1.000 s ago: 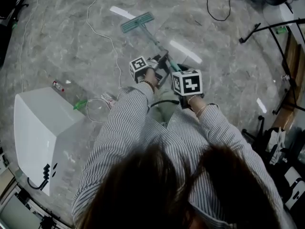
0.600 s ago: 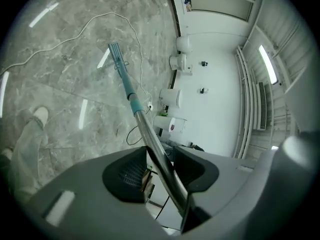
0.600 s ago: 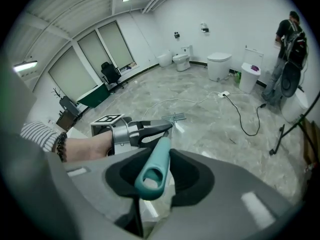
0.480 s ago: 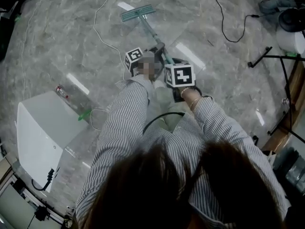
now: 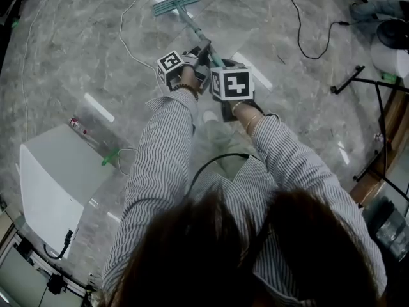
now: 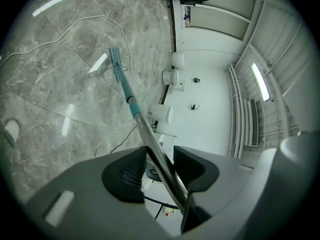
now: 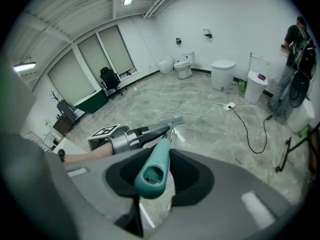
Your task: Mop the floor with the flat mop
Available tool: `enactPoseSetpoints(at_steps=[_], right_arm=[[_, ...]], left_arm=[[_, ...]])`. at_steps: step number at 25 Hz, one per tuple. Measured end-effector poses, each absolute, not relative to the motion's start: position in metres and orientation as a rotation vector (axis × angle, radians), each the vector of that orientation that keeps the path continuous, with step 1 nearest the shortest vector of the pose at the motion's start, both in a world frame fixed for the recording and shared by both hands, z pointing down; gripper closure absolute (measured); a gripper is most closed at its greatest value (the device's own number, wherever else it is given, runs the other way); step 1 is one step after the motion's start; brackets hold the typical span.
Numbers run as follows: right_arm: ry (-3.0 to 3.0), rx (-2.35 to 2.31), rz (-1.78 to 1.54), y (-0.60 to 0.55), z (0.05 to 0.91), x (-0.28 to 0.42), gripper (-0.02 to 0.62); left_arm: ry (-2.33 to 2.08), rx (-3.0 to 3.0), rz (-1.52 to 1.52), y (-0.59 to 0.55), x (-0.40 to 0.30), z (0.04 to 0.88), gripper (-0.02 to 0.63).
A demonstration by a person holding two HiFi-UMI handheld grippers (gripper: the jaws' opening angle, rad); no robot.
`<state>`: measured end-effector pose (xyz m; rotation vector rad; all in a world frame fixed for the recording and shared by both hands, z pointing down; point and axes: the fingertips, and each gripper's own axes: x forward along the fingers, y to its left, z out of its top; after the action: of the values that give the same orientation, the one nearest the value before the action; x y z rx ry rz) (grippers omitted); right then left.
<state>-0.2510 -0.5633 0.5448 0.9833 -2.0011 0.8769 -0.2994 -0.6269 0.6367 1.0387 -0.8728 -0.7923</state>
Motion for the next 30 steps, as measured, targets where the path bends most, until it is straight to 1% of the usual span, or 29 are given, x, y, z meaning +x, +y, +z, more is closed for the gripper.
enactPoseSetpoints(at_steps=[13,20,30], right_arm=[[-1.995,1.002,0.899,-0.53,0.55,-0.235,0.483],[-1.982,1.015,0.913,-0.45,0.56,-0.2,0.483],[-2.01,1.11,0.963,-0.299,0.554,-0.14,0.482]], left_arm=[[-0.865,1.05,-0.768,-0.594,-0.283,0.641,0.433],[-0.849,1.071,-0.728,-0.517,-0.247,0.649,0.436],[-0.837,1.098,-0.719,-0.367,-0.185,0.642,0.434]])
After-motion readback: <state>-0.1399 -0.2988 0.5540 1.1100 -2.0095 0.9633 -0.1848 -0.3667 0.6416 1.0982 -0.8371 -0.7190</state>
